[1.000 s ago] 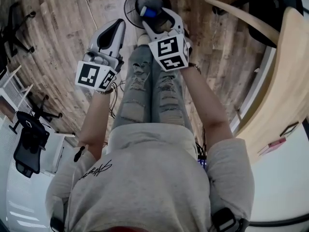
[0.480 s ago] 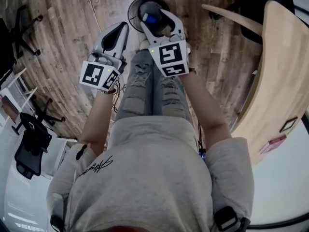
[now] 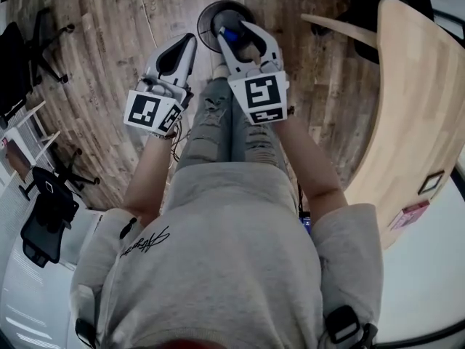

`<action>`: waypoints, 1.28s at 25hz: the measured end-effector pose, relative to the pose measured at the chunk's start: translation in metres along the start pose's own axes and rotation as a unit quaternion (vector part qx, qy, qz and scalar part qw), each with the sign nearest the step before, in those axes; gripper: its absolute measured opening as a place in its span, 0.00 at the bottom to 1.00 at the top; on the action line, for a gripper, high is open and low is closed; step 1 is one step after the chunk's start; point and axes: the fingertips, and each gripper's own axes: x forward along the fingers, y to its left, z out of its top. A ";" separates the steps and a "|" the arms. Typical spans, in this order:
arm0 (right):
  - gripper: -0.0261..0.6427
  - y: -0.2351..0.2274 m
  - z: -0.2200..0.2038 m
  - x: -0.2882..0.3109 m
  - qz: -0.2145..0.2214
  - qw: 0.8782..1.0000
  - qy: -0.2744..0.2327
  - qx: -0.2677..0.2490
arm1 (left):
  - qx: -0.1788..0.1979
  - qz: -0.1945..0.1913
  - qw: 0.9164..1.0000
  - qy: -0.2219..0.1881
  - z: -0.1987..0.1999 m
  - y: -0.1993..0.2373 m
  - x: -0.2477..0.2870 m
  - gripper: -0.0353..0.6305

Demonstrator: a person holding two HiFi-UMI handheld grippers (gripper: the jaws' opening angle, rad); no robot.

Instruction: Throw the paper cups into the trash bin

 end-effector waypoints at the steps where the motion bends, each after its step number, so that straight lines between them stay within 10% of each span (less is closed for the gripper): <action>1: 0.27 0.001 0.006 -0.004 0.000 1.000 -0.004 -0.002 | 0.005 0.001 1.000 -0.005 0.006 -0.002 -0.001 0.06; 32: 0.10 0.029 0.161 -0.102 0.004 0.991 -0.130 -0.042 | 0.052 -0.005 0.996 -0.078 0.147 -0.044 -0.036 0.06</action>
